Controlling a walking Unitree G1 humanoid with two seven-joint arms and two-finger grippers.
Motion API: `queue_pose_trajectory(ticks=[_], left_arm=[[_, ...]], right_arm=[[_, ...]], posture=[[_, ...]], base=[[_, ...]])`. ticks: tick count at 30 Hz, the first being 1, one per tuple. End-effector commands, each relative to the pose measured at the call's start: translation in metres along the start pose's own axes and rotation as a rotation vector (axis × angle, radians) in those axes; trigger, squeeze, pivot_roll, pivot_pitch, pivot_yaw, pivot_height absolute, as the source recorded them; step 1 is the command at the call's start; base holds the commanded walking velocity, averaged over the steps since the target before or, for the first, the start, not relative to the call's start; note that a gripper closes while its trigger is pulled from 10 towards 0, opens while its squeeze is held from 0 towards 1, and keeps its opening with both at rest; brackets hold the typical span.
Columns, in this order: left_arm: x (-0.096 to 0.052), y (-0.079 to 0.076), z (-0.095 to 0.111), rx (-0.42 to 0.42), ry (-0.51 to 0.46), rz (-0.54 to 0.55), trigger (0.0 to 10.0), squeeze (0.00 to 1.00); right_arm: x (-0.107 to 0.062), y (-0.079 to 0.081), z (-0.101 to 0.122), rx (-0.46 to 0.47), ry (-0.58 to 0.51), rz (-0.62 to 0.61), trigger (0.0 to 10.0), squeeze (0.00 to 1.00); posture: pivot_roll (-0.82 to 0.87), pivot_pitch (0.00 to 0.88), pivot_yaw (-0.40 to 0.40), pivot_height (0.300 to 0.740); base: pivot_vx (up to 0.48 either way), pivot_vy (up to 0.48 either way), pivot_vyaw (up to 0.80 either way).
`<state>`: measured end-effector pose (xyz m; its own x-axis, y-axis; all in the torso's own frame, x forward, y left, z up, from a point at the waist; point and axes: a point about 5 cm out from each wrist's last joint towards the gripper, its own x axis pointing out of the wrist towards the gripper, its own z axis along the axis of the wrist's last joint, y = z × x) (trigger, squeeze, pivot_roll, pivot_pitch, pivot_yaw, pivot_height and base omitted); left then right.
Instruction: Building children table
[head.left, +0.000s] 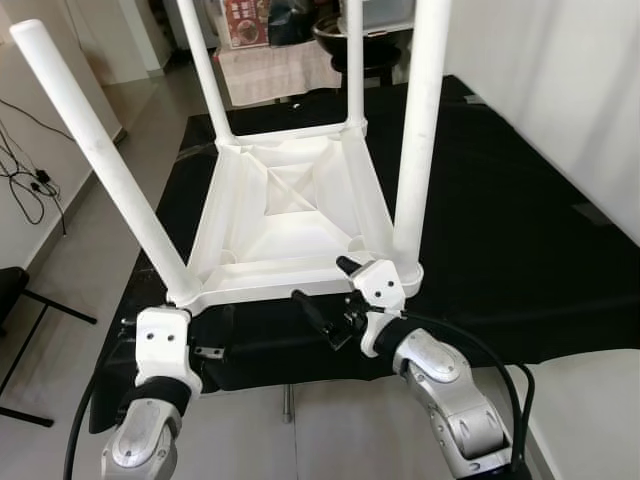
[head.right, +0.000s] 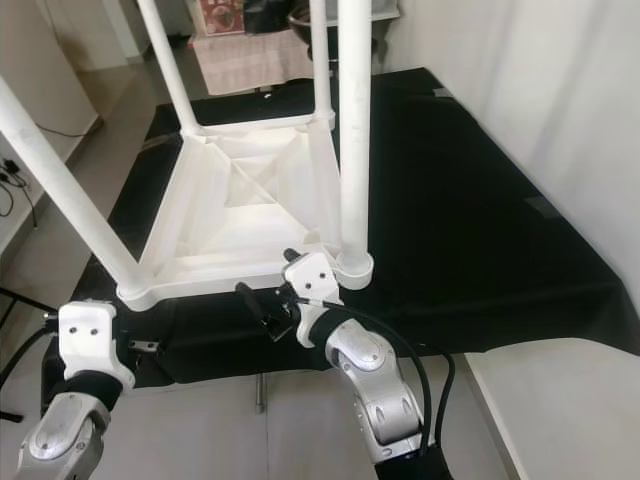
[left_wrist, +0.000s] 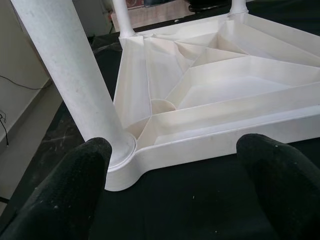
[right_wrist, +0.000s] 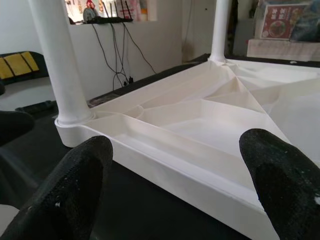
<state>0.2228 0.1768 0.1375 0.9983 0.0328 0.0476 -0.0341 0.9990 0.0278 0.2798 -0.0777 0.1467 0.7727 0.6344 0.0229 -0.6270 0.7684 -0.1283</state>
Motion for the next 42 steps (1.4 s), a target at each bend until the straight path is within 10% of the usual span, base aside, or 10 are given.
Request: queue_pose_trajectory(ticks=[1,6,17,24,31,42], left_arm=[[0.000,0.007,-0.001,0.016,0.030,0.015,10.0,0.00],[0.011,0.021,0.007,0.001,-0.027,0.131,10.0,0.00],[0.027,0.036,0.017,-0.055,-0.090,0.130,10.0,0.00],[0.026,0.045,0.019,-0.037,-0.096,0.161,10.0,0.00],[0.007,0.029,0.006,0.044,-0.026,0.103,10.0,0.00],[0.005,0.009,0.000,0.077,0.002,0.010,10.0,0.00]], right_arm=[[0.001,0.003,0.006,-0.017,-0.029,0.015,10.0,0.00],[0.009,-0.031,0.059,-0.186,-0.199,-0.086,10.0,0.00],[0.005,-0.046,0.137,-0.461,-0.385,-0.045,10.0,0.00],[0.007,-0.033,0.091,-0.357,-0.235,0.033,10.0,0.00],[-0.006,-0.021,-0.002,-0.150,0.043,-0.044,10.0,0.00],[-0.008,-0.023,-0.011,-0.080,0.073,-0.105,10.0,0.00]], posture=[[-0.09,0.053,0.108,0.740],[-0.10,0.030,0.101,0.740],[-0.12,0.022,0.094,0.740],[-0.11,0.020,0.085,0.740],[-0.09,0.021,0.086,0.740],[-0.08,0.023,0.091,0.740]], base=[[0.000,0.000,0.00],[0.000,0.000,0.00],[0.000,0.000,0.00],[0.000,0.000,0.00],[0.000,0.000,0.00],[0.000,0.305,0.00]])
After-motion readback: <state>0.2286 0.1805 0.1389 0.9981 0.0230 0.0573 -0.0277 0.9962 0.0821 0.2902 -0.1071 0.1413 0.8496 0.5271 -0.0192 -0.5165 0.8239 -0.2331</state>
